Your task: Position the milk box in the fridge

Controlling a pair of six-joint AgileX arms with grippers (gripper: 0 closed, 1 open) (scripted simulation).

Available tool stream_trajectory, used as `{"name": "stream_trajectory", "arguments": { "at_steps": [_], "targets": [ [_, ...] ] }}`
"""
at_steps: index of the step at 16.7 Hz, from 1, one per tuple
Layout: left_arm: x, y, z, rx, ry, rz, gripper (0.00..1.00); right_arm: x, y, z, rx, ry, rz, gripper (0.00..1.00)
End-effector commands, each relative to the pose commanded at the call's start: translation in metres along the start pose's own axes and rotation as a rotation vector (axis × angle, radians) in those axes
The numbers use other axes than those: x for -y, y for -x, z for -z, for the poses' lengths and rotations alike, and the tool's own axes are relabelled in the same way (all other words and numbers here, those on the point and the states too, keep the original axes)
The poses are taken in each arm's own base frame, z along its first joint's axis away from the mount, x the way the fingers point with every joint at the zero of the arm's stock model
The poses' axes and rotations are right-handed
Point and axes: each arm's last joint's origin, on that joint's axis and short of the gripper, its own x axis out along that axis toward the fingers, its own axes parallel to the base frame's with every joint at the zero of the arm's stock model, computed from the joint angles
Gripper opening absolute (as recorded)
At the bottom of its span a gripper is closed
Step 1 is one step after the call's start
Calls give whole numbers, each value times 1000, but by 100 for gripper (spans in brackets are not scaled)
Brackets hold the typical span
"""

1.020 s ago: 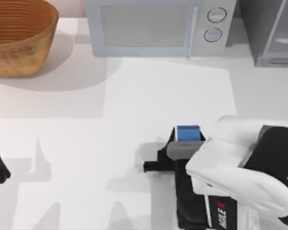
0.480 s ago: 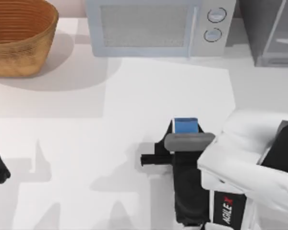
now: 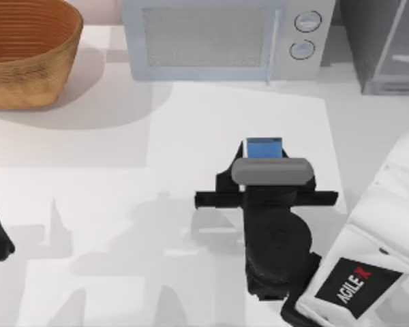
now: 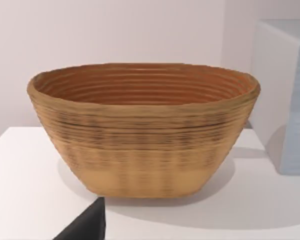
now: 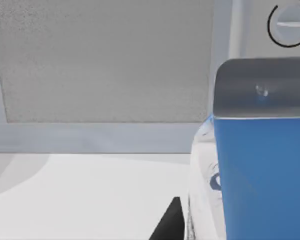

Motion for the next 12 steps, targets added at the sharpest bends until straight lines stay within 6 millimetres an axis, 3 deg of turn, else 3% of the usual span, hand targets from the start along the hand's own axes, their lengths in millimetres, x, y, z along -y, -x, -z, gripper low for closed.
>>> {"name": "stream_trajectory", "arguments": {
  "at_steps": [12],
  "targets": [
    [0,0,0,0,0,0,100,9,9,-71,-11,18,-4,0]
  ]
}}
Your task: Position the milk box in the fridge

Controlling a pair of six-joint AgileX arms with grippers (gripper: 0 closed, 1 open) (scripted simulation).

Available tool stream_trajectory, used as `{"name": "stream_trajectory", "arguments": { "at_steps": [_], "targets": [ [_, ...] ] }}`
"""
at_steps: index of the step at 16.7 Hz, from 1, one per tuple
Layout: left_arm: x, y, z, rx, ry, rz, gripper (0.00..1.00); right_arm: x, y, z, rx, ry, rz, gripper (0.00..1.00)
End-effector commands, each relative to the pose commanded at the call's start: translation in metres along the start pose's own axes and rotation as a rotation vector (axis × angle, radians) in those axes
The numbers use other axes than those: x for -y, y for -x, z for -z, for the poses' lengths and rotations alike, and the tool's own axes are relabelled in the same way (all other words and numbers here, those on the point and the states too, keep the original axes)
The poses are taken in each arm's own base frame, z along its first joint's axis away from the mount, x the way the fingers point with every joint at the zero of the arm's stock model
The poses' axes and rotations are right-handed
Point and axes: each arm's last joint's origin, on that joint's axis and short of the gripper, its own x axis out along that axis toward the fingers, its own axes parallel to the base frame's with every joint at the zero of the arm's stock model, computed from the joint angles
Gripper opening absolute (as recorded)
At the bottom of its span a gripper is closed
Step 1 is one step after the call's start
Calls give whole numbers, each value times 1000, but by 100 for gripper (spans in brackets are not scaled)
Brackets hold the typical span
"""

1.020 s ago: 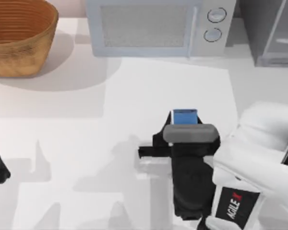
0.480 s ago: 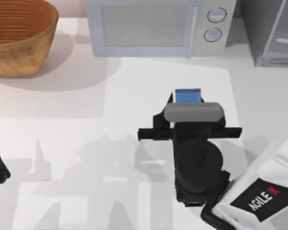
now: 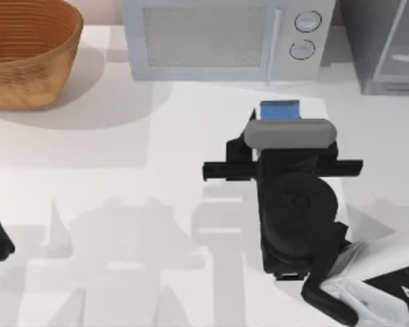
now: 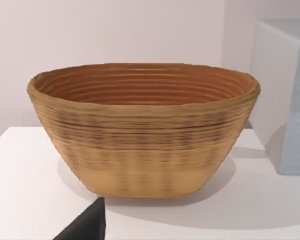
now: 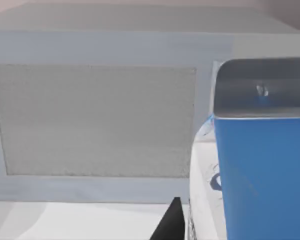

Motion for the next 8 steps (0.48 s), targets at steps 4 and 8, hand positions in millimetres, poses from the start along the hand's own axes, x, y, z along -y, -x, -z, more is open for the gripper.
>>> {"name": "stream_trajectory", "arguments": {
  "at_steps": [4,8],
  "targets": [
    [0,0,0,0,0,0,100,1,2,-5,-1,1,-5,0],
    [0,0,0,0,0,0,100,3,-1,-7,3,-5,1,0]
  ]
}}
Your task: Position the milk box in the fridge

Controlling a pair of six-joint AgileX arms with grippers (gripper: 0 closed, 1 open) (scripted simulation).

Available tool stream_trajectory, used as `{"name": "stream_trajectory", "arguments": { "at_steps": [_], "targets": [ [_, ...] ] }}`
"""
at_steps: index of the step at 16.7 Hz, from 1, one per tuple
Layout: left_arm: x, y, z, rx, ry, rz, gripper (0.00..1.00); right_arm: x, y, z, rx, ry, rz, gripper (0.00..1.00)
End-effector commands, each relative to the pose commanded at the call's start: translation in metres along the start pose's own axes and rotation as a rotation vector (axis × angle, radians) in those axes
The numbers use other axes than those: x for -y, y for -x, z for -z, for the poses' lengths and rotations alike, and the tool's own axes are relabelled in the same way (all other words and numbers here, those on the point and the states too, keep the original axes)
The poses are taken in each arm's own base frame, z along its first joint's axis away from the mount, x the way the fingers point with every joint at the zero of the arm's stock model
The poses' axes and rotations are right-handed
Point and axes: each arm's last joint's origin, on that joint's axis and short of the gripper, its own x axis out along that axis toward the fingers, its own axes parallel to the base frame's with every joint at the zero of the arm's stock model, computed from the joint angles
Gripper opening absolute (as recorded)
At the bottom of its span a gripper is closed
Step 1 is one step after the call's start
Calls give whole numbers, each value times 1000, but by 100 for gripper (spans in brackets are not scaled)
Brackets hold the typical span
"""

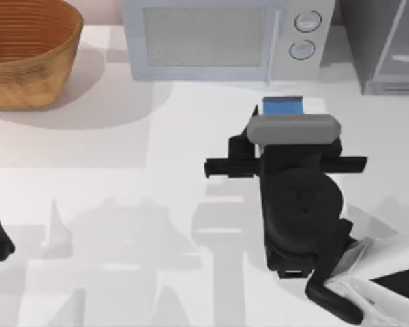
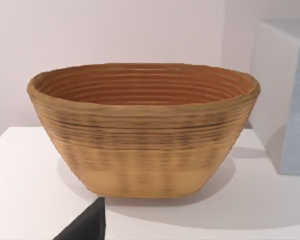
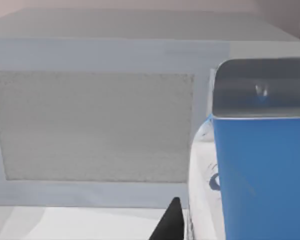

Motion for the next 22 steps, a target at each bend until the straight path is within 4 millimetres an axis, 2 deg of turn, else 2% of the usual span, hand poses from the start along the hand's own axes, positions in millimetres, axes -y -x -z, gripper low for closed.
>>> {"name": "stream_trajectory", "arguments": {
  "at_steps": [2,4,7,9,12,16,19,22],
  "targets": [
    [0,0,0,0,0,0,100,12,-6,-9,7,-2,7,0],
    [0,0,0,0,0,0,100,34,-14,-22,9,3,6,0],
    [0,0,0,0,0,0,100,81,-20,-46,21,6,-12,0],
    [0,0,0,0,0,0,100,117,-15,-70,61,-12,-31,0],
    [0,0,0,0,0,0,100,165,8,-107,179,-52,-60,0],
    [0,0,0,0,0,0,100,214,60,-144,387,-70,-69,0],
    [0,0,0,0,0,0,100,234,97,-142,457,-39,-51,0],
    [0,0,0,0,0,0,100,244,114,-113,397,-3,-29,0]
  ]
}}
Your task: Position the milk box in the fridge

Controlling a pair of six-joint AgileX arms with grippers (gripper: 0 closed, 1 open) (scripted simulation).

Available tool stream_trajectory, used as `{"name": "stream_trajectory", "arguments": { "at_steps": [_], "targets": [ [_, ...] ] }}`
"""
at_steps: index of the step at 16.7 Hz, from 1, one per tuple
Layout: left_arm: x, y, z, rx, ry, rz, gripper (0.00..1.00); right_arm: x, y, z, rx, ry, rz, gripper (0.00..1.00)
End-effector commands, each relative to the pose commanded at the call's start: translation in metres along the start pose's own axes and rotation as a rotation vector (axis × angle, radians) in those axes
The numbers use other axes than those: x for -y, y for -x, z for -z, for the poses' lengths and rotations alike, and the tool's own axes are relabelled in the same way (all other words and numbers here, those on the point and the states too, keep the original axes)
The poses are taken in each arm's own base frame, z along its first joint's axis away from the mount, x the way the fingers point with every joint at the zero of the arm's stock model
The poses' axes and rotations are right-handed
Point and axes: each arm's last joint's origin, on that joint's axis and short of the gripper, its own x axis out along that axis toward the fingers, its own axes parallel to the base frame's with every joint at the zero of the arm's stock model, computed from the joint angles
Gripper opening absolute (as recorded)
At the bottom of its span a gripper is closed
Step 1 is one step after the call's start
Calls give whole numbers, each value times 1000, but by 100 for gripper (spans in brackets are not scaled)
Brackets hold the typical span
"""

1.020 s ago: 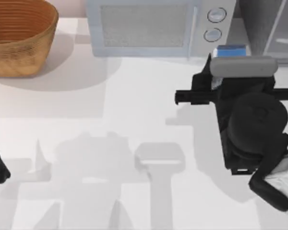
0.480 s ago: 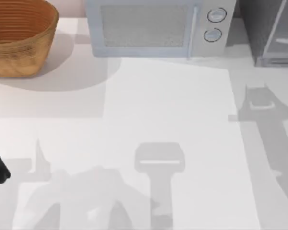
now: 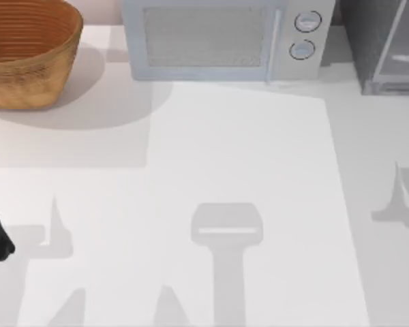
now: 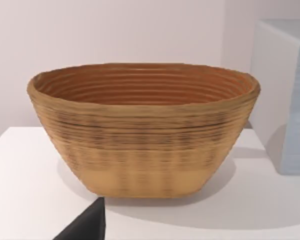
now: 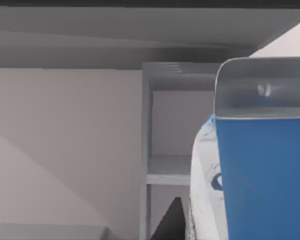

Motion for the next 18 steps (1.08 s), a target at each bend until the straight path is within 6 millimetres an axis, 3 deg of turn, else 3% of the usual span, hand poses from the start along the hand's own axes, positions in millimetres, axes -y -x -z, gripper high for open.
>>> {"name": "stream_trajectory", "arguments": {
  "at_steps": [5,8,14,18],
  "targets": [
    [0,0,0,0,0,0,100,6,29,70,-279,4,27,0],
    [0,0,0,0,0,0,100,7,38,95,-374,-14,25,0],
    [0,0,0,0,0,0,100,7,39,97,-385,-19,20,0],
    [0,0,0,0,0,0,100,8,29,70,-286,-4,18,0]
  ]
}}
